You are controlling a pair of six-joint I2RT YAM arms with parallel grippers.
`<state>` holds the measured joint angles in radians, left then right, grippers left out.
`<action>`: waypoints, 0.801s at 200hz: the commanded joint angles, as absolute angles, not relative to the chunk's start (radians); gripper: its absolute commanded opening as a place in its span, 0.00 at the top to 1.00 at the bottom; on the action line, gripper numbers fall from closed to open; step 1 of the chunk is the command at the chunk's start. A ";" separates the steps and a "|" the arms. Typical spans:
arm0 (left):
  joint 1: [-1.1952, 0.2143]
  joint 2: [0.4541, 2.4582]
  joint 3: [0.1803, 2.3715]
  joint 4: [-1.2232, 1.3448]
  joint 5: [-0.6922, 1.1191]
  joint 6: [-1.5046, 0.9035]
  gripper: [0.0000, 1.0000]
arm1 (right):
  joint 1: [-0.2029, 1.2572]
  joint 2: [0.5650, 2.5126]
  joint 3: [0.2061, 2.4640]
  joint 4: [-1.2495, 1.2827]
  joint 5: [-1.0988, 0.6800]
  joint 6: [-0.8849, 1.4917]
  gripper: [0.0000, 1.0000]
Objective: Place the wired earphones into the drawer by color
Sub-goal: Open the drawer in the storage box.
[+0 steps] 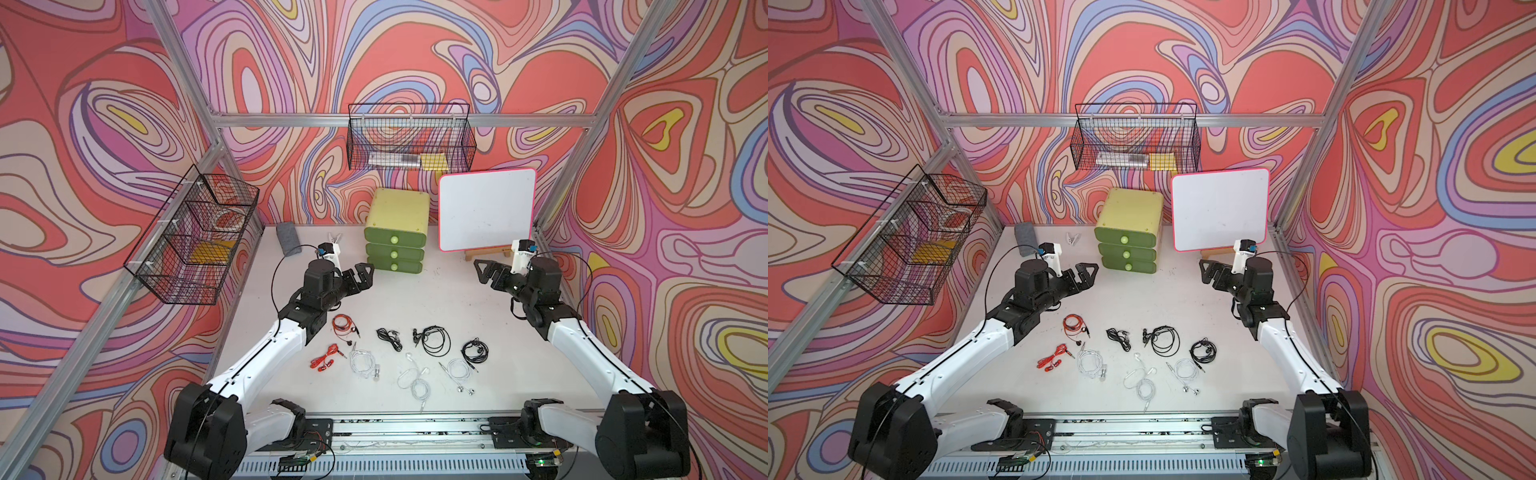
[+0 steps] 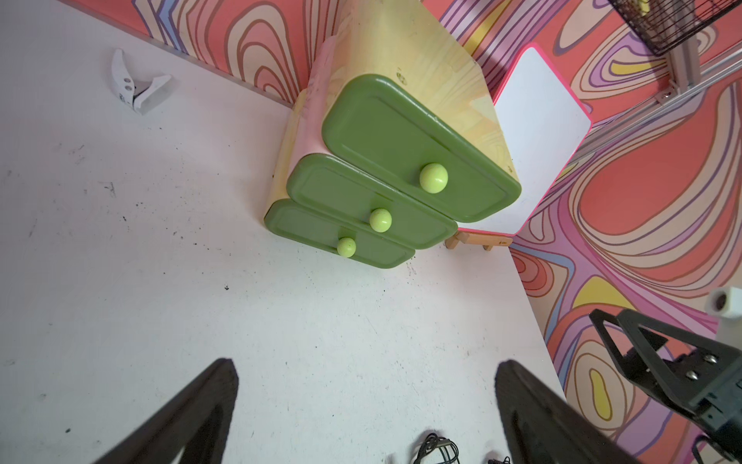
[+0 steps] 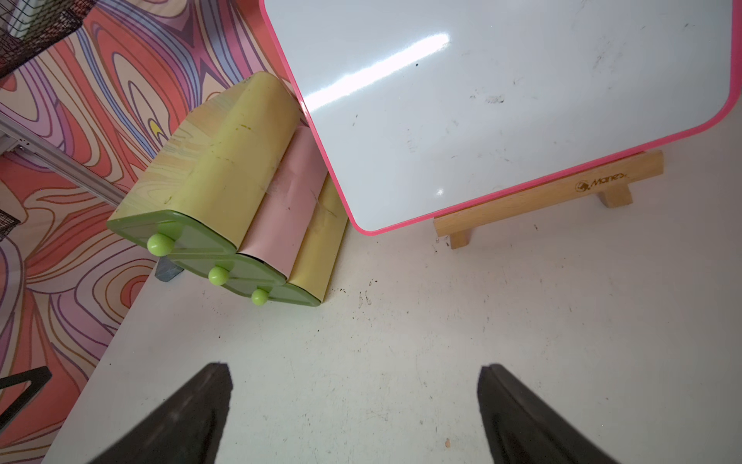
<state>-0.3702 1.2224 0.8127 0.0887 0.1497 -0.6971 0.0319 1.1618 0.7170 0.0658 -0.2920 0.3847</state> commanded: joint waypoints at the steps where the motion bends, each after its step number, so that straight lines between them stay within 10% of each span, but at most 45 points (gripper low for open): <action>1: -0.408 1.276 0.870 0.050 0.081 -0.734 0.01 | 0.027 1.126 0.656 0.162 -0.319 0.441 0.02; 160: -0.449 1.614 1.099 0.262 0.162 -0.814 0.18 | 0.027 1.090 0.604 0.261 -0.482 0.432 0.12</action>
<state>-0.4454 1.5814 1.0599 0.2092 0.1310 -0.8089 0.0319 1.0920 0.6090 0.2333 -0.4198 0.4549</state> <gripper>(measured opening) 0.842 0.890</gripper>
